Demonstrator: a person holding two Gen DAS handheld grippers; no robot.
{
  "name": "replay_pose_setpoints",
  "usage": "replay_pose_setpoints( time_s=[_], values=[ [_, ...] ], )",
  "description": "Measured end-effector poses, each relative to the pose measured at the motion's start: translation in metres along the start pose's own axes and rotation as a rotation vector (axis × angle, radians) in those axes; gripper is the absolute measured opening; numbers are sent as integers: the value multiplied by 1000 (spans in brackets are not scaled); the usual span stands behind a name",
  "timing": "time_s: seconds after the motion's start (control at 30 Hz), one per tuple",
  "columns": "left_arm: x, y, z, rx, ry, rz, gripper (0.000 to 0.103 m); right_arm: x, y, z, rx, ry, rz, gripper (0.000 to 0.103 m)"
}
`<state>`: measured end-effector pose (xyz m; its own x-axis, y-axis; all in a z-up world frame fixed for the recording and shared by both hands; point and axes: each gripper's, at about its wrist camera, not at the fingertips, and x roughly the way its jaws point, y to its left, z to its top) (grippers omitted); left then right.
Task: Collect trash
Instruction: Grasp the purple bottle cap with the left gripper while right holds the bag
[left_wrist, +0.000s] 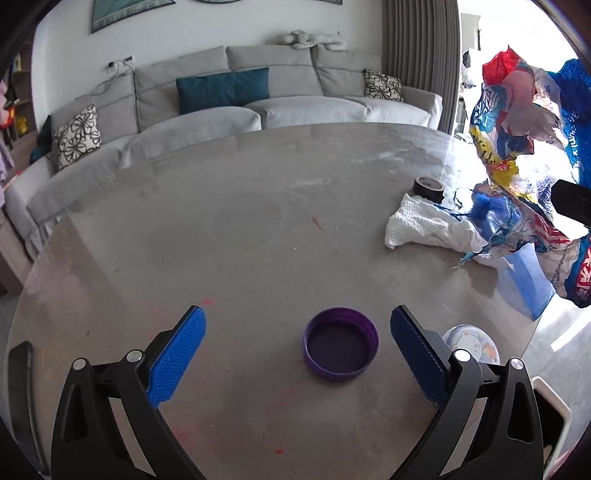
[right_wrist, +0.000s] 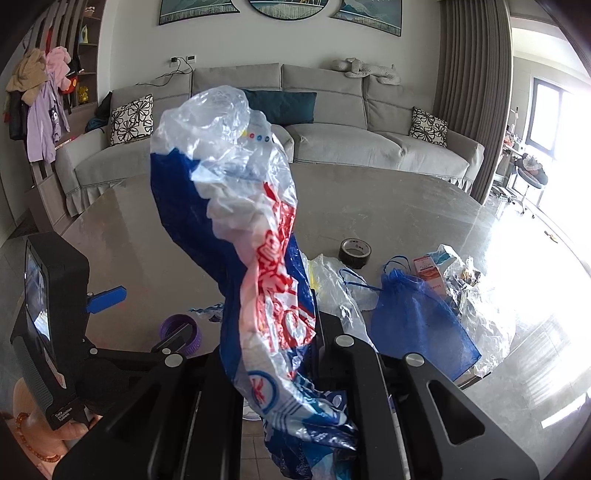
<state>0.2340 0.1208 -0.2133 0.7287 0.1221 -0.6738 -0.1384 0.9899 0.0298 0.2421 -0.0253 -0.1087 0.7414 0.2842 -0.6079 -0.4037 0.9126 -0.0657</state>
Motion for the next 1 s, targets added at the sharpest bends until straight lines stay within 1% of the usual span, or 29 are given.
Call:
replay_pose_setpoints(
  time_s=[0.03, 0.07, 0.17, 0.2, 0.23, 0.3, 0.33, 0.37, 0.4, 0.43, 0.5, 0.7, 0.8, 0.87, 1.0],
  values=[
    [3, 0, -1, -5, 4, -4, 91, 0, 4, -1, -2, 3, 0, 12],
    [7, 1, -1, -5, 20, -20, 78, 0, 6, -2, -4, 4, -2, 12],
    [23, 3, -6, -31, 96, -50, 64, 5, 10, -4, -10, 14, 1, 13],
    [25, 3, -8, -31, 90, -43, 62, 6, 11, -5, -9, 18, 4, 13],
    [25, 1, -8, -19, 87, -29, 57, 8, 11, -6, -8, 23, 8, 13],
    [25, -4, -9, 6, 78, -49, 38, 10, 13, -8, -7, 25, 10, 13],
    [25, -7, -9, 12, 73, -61, 24, 11, 13, -8, -7, 28, 14, 13],
    [24, -10, -10, 32, 68, -40, 23, 11, 14, -9, -6, 27, 13, 13],
    [23, -13, -10, 52, 58, -26, 18, 11, 15, -10, -7, 28, 13, 13],
    [22, -13, -11, 54, 57, -24, 9, 11, 16, -10, -8, 31, 17, 13],
    [22, -10, -11, 40, 65, -41, 9, 9, 18, -11, -10, 29, 14, 13],
    [20, -10, -13, 57, 59, -33, 8, 2, 16, -12, 0, 22, 9, 13],
    [18, -5, -12, 32, 64, -61, 6, -1, 15, -12, 1, 18, 4, 13],
    [12, 0, -10, 17, 50, -63, 5, -3, 15, -12, 0, 20, 0, 13],
    [3, -3, -7, 43, 20, -54, 5, -7, 15, -11, 3, 15, -5, 13]
  ],
)
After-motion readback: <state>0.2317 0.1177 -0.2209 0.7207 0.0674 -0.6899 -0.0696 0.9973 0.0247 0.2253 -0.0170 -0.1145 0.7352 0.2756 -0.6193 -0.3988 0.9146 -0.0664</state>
